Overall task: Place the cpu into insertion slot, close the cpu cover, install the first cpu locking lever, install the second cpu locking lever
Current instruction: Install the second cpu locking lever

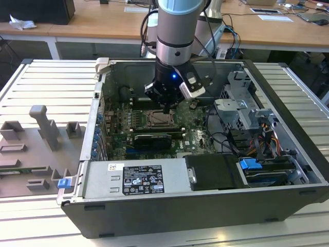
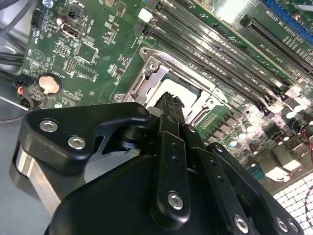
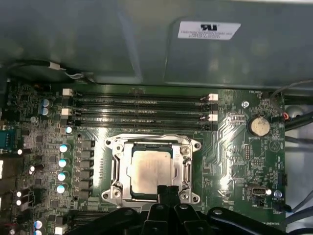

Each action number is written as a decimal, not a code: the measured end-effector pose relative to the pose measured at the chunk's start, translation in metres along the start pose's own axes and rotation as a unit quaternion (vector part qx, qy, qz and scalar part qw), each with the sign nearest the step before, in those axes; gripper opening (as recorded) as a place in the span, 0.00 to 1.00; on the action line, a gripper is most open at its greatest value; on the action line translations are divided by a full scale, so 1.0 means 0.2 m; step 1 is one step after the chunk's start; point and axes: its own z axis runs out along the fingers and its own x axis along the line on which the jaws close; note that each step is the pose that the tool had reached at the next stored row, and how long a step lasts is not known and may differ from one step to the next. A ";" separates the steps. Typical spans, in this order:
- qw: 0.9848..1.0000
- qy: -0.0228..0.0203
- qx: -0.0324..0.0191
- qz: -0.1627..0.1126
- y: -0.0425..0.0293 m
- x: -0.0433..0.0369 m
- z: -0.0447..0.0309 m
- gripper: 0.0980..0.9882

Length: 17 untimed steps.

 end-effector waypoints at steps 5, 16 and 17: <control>1.000 0.000 -0.002 -0.001 -0.052 0.003 0.011 0.01; 1.000 0.000 -0.002 -0.002 -0.147 0.134 0.010 0.01; 1.000 0.000 -0.003 -0.002 -0.149 0.142 0.013 0.01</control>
